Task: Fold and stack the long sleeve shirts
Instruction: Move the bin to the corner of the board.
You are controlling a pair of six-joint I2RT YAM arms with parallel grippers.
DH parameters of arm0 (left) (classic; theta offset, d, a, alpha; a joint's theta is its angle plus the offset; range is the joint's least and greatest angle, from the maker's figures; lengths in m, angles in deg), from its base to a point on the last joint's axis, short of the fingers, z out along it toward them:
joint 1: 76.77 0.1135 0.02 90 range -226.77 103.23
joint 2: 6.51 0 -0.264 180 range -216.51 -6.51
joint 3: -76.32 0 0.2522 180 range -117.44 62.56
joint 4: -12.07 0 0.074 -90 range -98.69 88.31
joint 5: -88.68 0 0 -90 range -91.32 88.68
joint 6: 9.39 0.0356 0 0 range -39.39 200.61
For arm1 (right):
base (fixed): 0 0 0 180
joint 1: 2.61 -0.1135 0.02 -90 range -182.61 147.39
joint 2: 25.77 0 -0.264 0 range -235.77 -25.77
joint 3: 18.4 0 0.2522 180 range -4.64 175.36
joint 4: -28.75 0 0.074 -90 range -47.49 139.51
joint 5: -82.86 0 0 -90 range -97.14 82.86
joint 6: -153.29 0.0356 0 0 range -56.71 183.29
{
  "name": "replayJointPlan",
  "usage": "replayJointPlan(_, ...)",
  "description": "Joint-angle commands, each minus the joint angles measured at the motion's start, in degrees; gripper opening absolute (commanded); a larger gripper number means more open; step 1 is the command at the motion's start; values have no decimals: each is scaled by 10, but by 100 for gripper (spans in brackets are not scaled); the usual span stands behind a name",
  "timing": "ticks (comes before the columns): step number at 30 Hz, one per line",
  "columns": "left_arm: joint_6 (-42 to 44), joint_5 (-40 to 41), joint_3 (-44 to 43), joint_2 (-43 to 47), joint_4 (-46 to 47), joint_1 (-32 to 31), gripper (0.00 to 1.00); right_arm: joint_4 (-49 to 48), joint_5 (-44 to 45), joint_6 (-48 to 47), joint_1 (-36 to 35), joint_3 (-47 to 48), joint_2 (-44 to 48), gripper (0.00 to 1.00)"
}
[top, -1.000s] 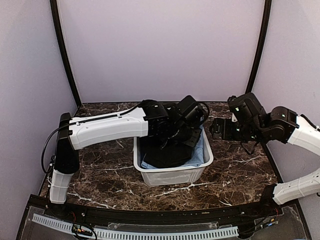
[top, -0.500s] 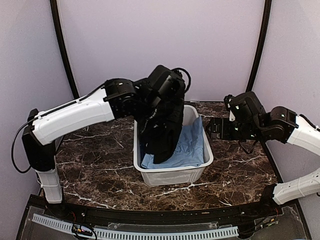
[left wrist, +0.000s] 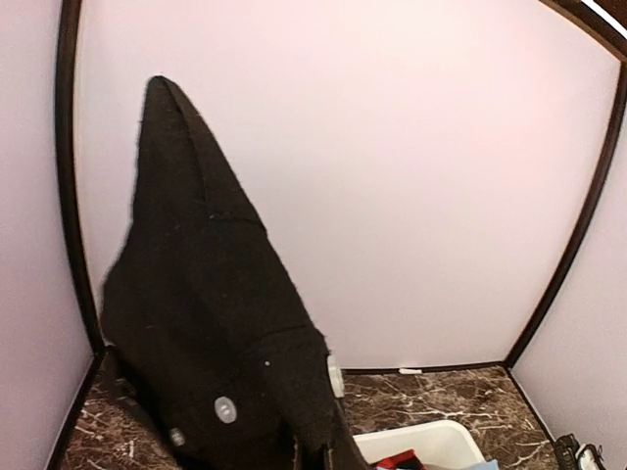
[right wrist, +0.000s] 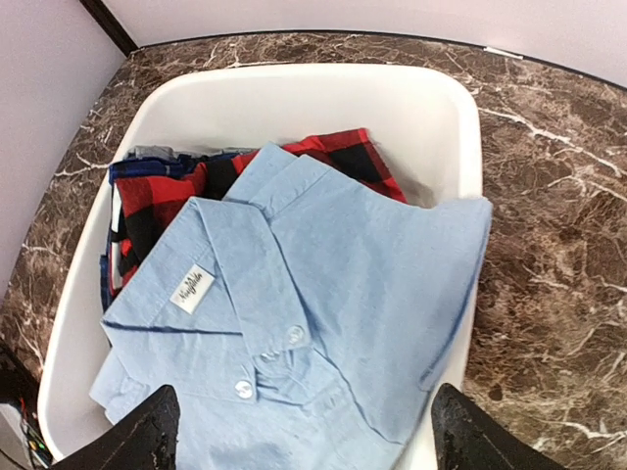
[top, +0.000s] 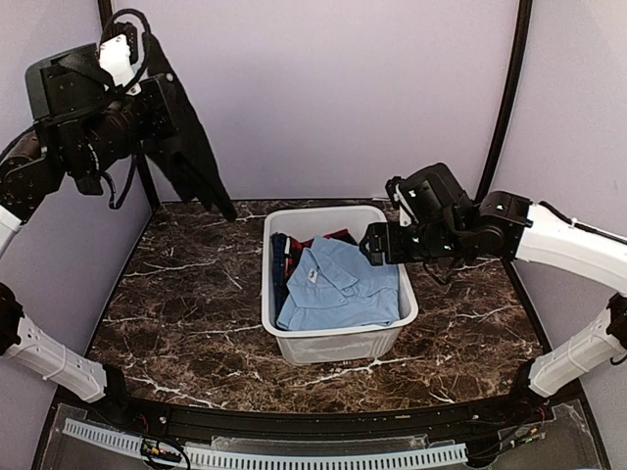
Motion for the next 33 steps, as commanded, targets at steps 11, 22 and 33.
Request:
replayJointPlan(11,-242,-40,287,86,-124,88,0,-56,-60,-15,18,113,-197,27)
replayJointPlan(22,-329,-200,476,60,-43,101,0,-72,-59,-14,136,86,-280,9)
replayJointPlan(33,-297,-284,482,6,39,101,0,-50,3,-59,273,168,-373,9)
